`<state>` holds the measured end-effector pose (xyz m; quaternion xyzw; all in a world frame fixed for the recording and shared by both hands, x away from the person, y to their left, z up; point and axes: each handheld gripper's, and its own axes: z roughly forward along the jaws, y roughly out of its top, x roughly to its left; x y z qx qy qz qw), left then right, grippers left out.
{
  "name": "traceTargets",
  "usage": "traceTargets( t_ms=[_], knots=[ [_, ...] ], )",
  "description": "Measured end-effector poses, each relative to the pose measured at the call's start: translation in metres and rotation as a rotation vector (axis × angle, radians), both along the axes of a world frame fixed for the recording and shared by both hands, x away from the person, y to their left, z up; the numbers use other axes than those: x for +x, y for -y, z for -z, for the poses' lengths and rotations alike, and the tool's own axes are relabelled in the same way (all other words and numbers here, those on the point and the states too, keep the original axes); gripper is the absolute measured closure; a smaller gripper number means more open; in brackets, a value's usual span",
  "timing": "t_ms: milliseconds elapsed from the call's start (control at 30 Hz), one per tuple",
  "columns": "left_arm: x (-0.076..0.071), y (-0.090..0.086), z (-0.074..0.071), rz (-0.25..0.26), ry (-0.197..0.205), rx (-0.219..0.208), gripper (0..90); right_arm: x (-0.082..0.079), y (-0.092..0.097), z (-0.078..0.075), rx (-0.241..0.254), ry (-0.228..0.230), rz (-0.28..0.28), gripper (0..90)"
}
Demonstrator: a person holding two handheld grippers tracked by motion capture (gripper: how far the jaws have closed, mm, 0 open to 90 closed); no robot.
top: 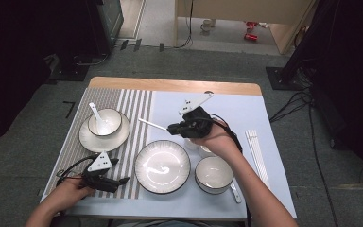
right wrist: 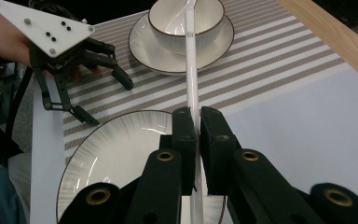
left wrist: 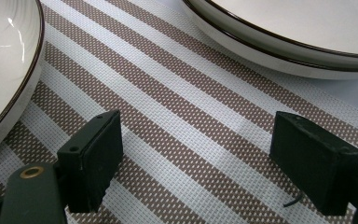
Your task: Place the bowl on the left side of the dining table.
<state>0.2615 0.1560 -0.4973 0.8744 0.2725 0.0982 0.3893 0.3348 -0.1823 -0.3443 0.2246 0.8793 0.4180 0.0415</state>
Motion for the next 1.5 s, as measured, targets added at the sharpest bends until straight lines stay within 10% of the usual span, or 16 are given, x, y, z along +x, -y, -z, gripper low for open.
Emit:
traceTargets(
  t_ms=[1500],
  knots=[
    [0.000, 0.000, 0.000, 0.000, -0.003, -0.003, 17.1, 0.006, -0.089, 0.018, -0.020, -0.003, -0.078, 85.2]
  ],
)
